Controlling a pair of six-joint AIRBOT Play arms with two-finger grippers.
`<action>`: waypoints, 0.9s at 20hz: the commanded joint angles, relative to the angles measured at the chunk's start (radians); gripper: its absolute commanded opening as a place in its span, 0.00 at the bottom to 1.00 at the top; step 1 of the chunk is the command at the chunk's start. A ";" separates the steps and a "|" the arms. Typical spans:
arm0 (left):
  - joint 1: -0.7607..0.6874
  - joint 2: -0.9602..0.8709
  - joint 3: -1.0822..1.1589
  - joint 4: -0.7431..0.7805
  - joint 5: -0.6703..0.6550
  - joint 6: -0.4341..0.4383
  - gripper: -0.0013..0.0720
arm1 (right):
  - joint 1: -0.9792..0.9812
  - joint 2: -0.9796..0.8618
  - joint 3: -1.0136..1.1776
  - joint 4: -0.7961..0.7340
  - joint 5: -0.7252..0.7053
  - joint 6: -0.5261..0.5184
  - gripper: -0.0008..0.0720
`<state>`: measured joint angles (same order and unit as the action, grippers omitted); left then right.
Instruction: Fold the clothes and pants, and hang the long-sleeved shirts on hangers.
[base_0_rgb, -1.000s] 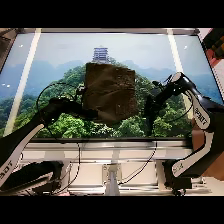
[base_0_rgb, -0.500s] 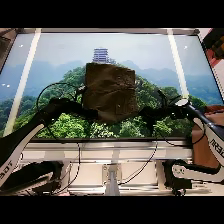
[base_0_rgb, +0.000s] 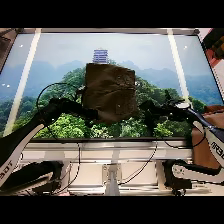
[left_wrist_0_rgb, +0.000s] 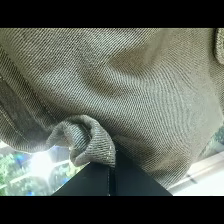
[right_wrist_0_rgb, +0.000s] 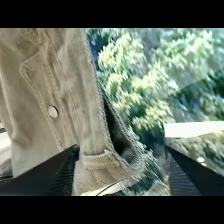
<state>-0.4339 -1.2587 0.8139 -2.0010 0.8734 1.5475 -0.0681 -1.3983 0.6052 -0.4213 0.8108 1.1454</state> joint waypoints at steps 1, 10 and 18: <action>0.000 0.000 0.000 0.000 -0.003 0.000 0.03 | 0.000 -0.070 -0.003 0.032 0.081 0.025 0.71; 0.000 0.000 0.000 0.000 -0.003 0.000 0.03 | 0.065 -0.111 0.061 0.110 0.055 0.012 0.62; 0.001 0.033 0.007 0.000 -0.029 0.002 0.03 | 0.148 -0.062 0.205 0.026 0.056 0.012 0.07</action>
<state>-0.4339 -1.2453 0.8162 -2.0014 0.8536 1.5475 0.0673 -1.4887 0.7681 -0.3656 0.8185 1.1564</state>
